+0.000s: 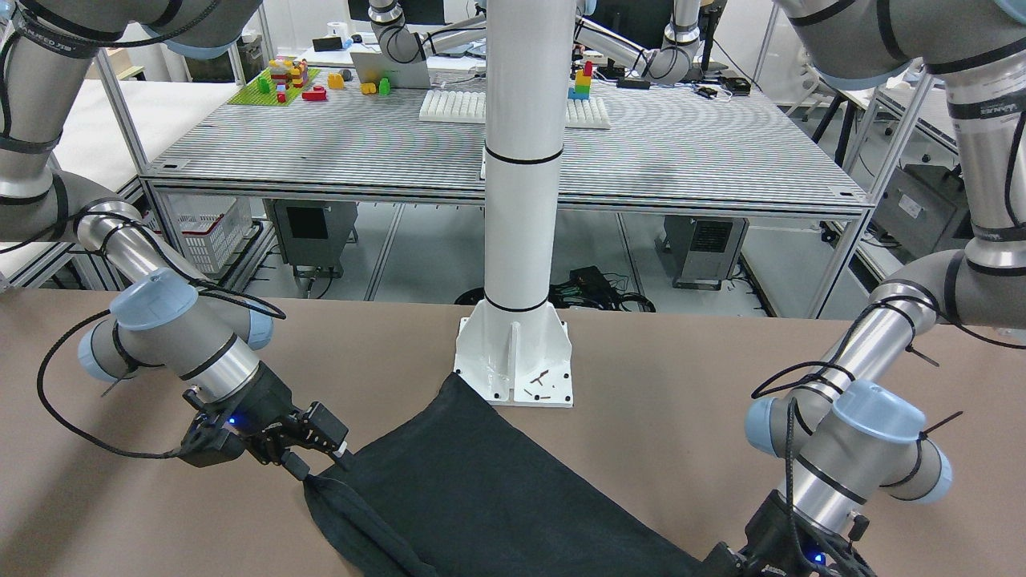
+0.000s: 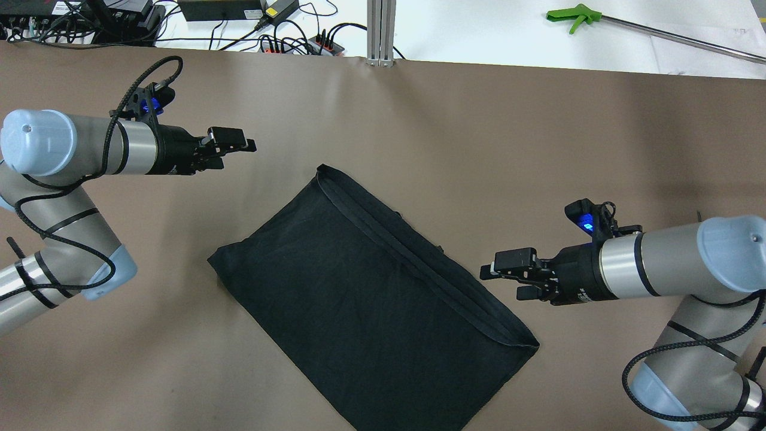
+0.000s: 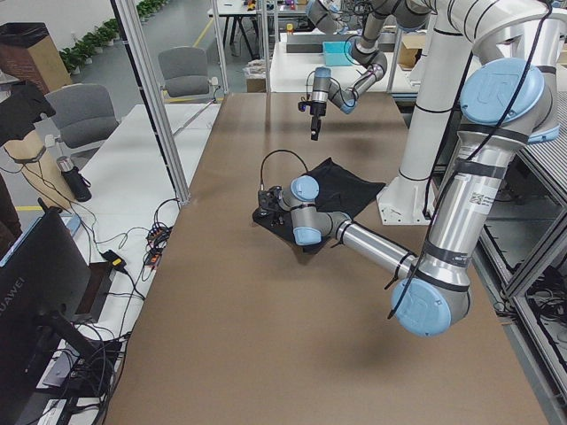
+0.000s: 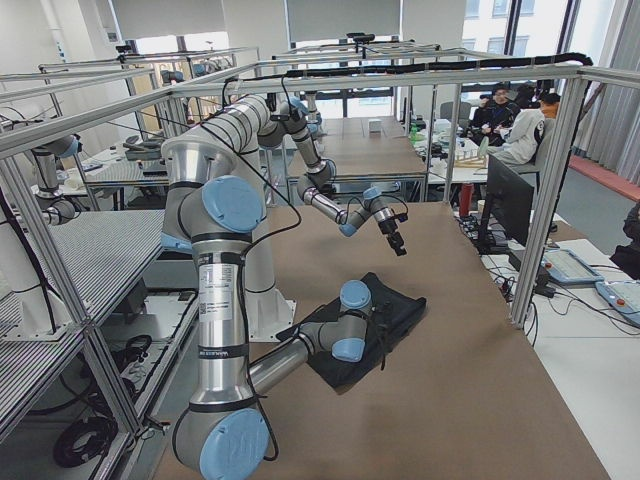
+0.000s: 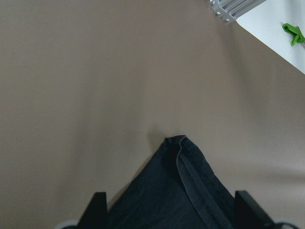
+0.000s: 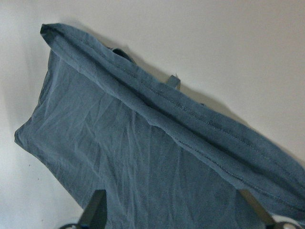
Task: Fold clothes
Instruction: 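Release the corner and raise the right gripper away from the shirt, then move the left gripper to the folded shirt's corner nearest it and grasp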
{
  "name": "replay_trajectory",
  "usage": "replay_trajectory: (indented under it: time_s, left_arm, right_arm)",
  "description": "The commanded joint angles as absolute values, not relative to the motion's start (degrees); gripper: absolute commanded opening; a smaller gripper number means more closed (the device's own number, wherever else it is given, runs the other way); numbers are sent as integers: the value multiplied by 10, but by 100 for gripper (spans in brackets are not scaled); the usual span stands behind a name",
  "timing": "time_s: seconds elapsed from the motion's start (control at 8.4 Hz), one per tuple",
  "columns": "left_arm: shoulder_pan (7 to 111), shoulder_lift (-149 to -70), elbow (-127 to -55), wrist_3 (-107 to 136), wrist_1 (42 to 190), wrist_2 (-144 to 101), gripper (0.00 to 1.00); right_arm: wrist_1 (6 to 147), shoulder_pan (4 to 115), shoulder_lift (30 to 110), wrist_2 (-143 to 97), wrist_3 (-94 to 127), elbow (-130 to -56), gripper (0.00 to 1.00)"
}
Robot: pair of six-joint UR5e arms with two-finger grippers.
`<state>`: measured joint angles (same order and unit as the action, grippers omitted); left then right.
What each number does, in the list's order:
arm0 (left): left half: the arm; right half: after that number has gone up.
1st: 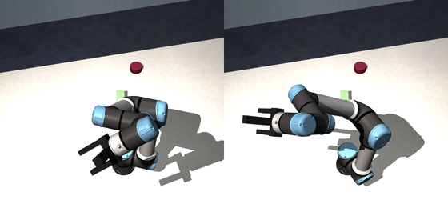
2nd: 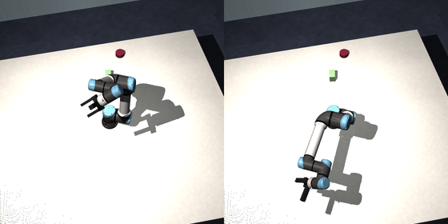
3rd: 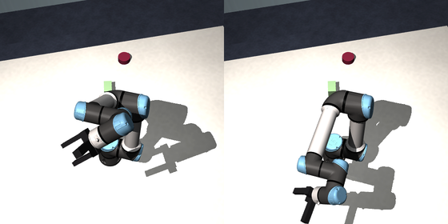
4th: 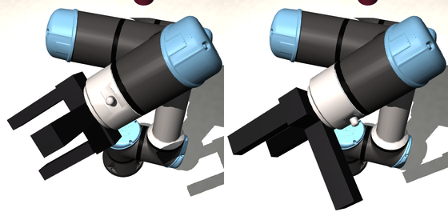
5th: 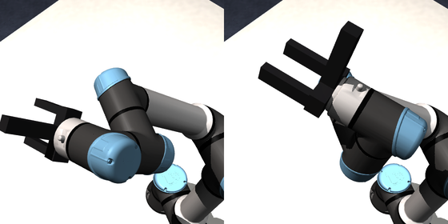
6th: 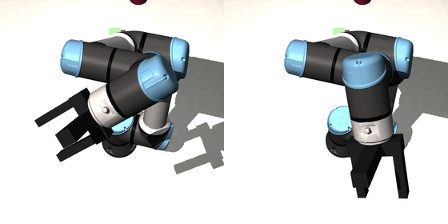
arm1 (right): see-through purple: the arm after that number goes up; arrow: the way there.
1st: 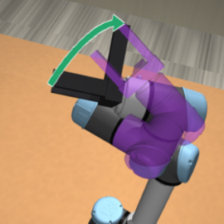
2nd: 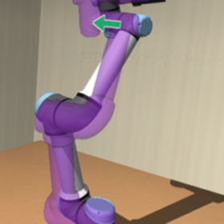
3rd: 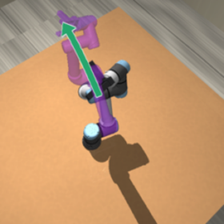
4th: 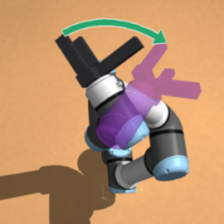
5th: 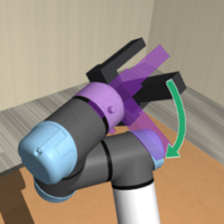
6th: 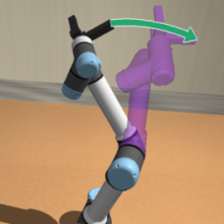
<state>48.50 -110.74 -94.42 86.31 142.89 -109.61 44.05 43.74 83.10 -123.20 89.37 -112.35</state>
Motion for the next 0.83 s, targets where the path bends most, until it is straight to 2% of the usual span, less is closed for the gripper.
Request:
replay_trajectory:
  time_s: [0.0,0.71]
  left_arm:
    - [478,-1073,-988,862,1393,-1094,94]
    - [412,-1053,-1001,861,1354,-1042,94]
  right_arm:
    - [476,468,831,-1210,855,-1121,95]
    - [477,470,824,-1161,808,-1100,95]
